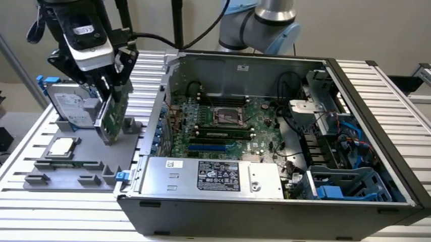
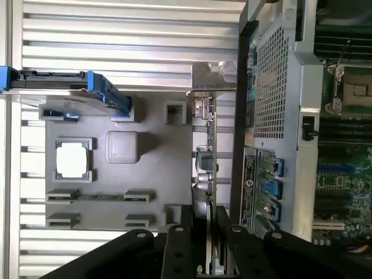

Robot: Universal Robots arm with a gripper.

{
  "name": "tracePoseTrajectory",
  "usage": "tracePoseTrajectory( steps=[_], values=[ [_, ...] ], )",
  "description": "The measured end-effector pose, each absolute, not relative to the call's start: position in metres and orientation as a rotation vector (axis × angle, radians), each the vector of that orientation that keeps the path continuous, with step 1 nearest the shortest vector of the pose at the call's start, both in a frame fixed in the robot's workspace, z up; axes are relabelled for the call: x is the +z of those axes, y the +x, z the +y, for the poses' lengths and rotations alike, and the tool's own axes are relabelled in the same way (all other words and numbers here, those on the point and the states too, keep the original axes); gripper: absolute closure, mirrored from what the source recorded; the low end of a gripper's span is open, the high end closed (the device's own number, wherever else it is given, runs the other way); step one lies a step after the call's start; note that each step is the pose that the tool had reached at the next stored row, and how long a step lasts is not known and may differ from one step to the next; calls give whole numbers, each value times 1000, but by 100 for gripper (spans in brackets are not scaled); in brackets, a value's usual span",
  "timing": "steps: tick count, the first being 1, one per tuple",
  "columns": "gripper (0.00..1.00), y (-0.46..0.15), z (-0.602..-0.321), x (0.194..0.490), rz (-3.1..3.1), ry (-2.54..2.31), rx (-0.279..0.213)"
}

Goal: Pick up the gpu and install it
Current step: 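Pick up the gpu and move the gpu toward the slot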

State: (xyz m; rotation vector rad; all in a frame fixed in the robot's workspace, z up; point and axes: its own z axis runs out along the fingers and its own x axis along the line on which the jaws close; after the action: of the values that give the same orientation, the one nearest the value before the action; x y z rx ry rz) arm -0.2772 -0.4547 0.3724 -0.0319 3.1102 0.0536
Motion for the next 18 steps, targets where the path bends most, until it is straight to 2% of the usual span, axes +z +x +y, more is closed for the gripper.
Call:
tracePoseTrajectory(
  steps=[15,18],
  values=[
    [100,-209,-459,440,3131,-31,54],
    [100,-195,-459,446,3135,-31,55]
  ],
)
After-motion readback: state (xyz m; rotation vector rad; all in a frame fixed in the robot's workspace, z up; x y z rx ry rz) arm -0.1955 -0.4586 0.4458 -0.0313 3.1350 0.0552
